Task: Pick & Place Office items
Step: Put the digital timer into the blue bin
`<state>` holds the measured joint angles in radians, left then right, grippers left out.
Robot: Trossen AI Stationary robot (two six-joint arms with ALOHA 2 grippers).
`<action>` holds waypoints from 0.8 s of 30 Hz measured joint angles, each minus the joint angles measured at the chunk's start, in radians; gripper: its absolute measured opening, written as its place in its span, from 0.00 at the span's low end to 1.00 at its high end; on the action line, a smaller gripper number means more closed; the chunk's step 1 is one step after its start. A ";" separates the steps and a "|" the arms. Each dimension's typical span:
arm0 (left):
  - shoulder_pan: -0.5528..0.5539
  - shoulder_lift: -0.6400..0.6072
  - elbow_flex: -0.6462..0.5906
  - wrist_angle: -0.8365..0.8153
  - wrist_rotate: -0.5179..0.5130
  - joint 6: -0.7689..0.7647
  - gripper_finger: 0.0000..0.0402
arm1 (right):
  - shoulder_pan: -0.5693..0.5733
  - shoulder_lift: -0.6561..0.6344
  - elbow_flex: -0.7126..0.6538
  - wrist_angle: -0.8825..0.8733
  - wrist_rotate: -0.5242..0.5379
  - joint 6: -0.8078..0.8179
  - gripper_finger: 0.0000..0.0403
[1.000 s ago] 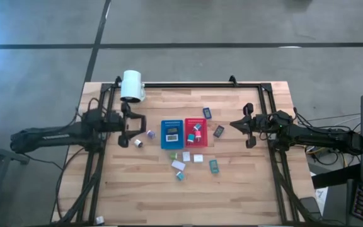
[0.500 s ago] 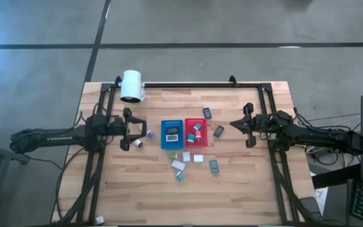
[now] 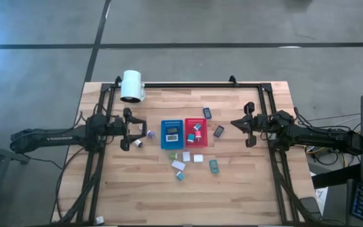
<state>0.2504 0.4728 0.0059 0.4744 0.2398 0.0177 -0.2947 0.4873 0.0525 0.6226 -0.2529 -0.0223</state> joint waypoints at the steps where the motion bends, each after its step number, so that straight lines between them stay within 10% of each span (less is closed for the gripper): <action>1: 0.000 0.000 0.000 0.000 0.000 0.000 0.71 | 0.000 0.000 0.000 0.003 0.011 0.000 0.02; 10: 0.001 0.005 0.069 -0.054 -0.052 -0.116 0.71 | 0.000 0.001 0.000 0.009 0.051 0.003 0.02; 24: 0.003 0.253 0.668 -0.638 -0.155 -0.036 0.71 | 0.000 0.001 0.000 0.019 0.149 -0.034 0.02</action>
<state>0.2530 0.7263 0.6739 -0.1634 0.0845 -0.0179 -0.2951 0.4881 0.0525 0.6412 -0.1040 -0.0561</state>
